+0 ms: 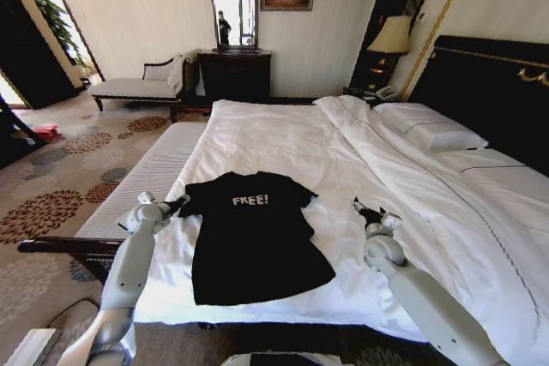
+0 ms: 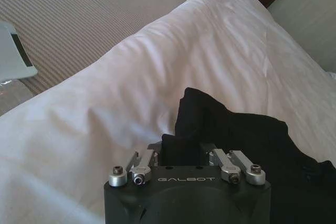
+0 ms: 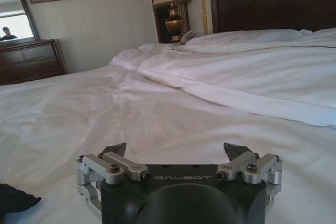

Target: Fold the clothes on the bed.

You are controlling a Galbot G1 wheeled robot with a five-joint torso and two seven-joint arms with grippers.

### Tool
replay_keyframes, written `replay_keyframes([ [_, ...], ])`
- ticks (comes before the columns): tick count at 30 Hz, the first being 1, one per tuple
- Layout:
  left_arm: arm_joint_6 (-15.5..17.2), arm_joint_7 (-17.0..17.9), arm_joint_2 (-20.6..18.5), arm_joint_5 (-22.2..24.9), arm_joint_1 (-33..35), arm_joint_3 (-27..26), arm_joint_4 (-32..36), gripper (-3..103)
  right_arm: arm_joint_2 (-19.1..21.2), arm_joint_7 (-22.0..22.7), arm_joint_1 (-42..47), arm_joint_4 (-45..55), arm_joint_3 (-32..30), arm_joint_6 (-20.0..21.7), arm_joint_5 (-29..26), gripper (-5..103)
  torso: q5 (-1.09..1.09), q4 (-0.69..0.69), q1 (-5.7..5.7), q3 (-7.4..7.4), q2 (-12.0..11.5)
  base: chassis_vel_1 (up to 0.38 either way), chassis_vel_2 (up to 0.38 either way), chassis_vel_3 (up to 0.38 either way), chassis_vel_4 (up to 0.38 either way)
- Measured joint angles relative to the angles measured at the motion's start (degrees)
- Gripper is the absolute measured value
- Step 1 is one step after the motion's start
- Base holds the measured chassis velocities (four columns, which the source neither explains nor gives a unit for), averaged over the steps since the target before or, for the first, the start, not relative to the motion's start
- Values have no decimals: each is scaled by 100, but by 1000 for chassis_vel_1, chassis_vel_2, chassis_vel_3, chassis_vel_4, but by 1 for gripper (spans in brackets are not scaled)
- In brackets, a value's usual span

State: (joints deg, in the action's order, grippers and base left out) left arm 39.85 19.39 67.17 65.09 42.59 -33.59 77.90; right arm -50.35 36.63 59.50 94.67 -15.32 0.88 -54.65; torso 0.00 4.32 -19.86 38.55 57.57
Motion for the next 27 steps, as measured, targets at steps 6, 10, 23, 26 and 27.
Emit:
replay_keyframes([
  [6, 0, 46, -55, 6, 7, 81, 257, 19, 3, 0, 38, 4, -39, 0, 19, 100, 0, 0, 0, 0, 0, 0, 0, 0, 0],
  [10, 6, 69, -101, -39, 23, 236, 471, 3, -2, 0, 52, 7, -45, -4, 31, 100, 1, 0, 0, 0, 0, 0, 0, 0, 0],
  [23, -16, 60, -210, -589, -188, 941, 531, 20, -10, 1, 102, 12, -75, -12, 60, 100, 1, 0, 0, 0, 0, 0, 0, 0, 0],
  [26, -16, 62, -216, -587, -168, 935, 534, 25, -7, 0, 125, 9, -102, -13, 63, 100, 1, -1, 0, 0, 0, 0, 0, 0, 0],
  [27, -16, 63, -224, -585, -161, 935, 534, 30, -4, -1, 134, -2, -113, -13, 66, 100, 0, -1, 0, 0, 0, 0, 0, 0, 0],
])
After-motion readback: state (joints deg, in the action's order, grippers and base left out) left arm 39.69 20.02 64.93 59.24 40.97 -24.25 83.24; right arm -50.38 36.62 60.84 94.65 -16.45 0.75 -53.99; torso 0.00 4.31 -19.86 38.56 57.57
